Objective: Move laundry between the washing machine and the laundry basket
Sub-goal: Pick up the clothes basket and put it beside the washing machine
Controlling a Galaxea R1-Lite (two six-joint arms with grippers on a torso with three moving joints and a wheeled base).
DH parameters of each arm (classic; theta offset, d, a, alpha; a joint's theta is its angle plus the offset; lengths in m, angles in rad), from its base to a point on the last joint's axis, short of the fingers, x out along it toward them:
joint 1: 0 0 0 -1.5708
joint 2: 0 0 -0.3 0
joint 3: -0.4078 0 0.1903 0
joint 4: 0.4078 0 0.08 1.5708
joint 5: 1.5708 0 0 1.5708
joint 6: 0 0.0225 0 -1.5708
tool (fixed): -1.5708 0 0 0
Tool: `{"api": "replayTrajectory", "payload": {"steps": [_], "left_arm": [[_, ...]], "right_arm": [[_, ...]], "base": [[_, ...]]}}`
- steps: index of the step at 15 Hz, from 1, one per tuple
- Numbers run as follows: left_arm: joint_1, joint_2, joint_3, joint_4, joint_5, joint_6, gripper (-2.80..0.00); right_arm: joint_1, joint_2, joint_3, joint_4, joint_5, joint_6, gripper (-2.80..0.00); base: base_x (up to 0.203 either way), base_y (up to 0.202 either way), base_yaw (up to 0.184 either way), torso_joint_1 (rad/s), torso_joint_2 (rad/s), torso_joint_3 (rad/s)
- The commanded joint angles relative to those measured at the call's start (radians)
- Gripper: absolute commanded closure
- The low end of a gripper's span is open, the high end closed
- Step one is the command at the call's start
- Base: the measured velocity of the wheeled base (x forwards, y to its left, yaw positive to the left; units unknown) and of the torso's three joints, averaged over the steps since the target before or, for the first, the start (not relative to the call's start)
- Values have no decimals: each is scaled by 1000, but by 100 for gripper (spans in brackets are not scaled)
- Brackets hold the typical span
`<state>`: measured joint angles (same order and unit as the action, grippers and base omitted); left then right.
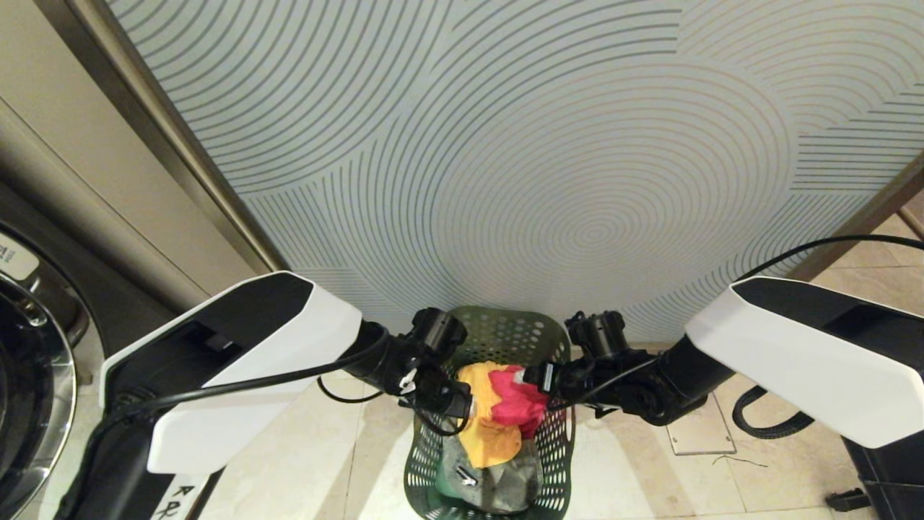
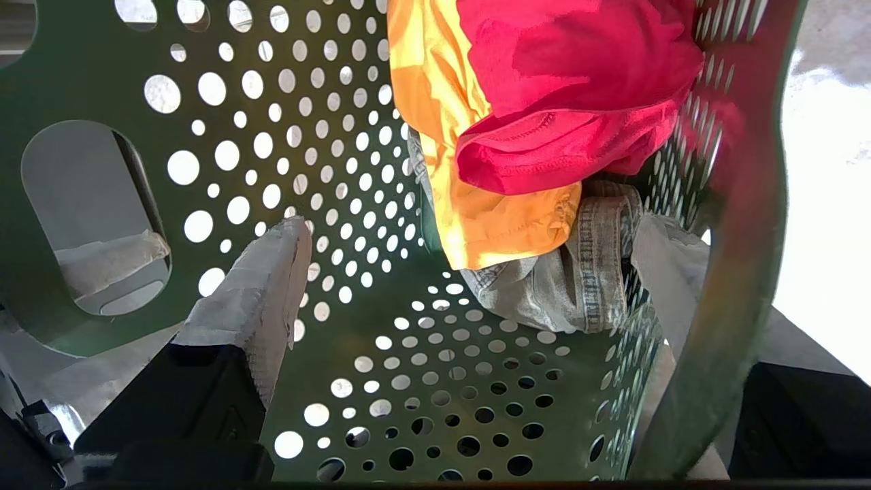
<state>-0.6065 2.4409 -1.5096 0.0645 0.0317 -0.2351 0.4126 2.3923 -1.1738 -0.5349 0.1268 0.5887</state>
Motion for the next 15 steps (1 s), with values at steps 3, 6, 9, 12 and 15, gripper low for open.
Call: {"api": "replayTrajectory", "payload": {"steps": [3, 6, 9, 12, 15], "left_arm": [[-6, 1, 0, 3, 1, -1, -280], [-6, 1, -1, 3, 1, -1, -280], [-6, 11, -17, 3, 2, -1, -280], [-10, 18, -30, 5, 2, 0, 0], [-10, 24, -63, 43, 0, -2, 0]], "right_arm": [[0, -5, 0, -2, 1, 6, -280], [0, -4, -1, -4, 1, 6, -280], [0, -1, -3, -4, 1, 6, -280], [0, -1, -3, -4, 1, 6, 0], [-1, 1, -4, -4, 1, 6, 0]], "base": [[0, 0, 0, 0, 0, 0], [0, 0, 0, 0, 0, 0], [0, 0, 0, 0, 0, 0], [0, 0, 0, 0, 0, 0], [0, 0, 0, 0, 0, 0]]}}
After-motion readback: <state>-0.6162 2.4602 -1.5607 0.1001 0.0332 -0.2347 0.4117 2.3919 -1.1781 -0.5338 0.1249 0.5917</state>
